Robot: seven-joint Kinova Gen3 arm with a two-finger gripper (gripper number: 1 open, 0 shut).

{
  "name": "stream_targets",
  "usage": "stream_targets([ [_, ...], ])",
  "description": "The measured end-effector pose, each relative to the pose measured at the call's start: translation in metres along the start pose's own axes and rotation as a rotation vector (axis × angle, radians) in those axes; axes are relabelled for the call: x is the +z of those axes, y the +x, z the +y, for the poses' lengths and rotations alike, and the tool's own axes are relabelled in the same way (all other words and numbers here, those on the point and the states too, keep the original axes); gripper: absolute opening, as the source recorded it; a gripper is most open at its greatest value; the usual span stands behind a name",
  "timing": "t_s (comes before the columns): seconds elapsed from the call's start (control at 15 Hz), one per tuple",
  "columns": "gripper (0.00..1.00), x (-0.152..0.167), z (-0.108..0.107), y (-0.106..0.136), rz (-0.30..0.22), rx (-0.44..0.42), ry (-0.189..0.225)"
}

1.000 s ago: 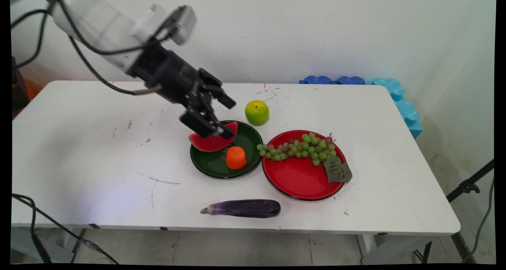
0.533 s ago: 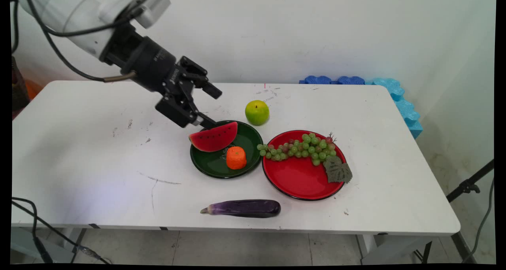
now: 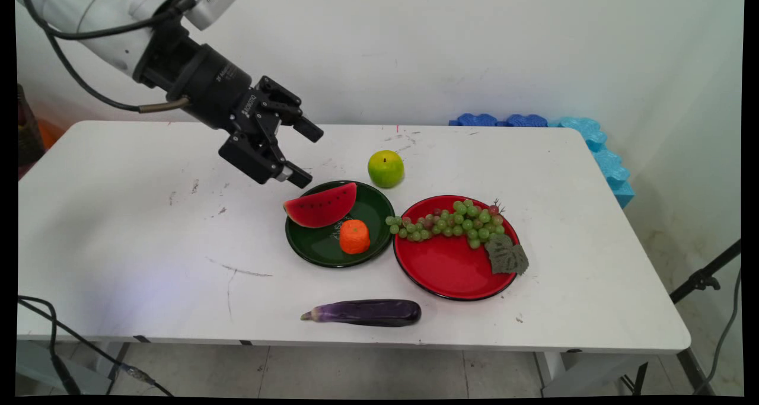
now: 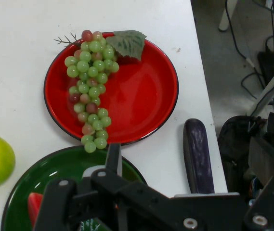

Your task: Pick up the mandarin from the green plate

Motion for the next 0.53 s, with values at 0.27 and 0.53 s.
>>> stream_targets([
  [0.27,1.0,0.025,-0.004,0.018,-0.049,0.028,0.01],
  [0.53,1.0,0.066,-0.014,0.026,-0.149,0.052,0.042],
])
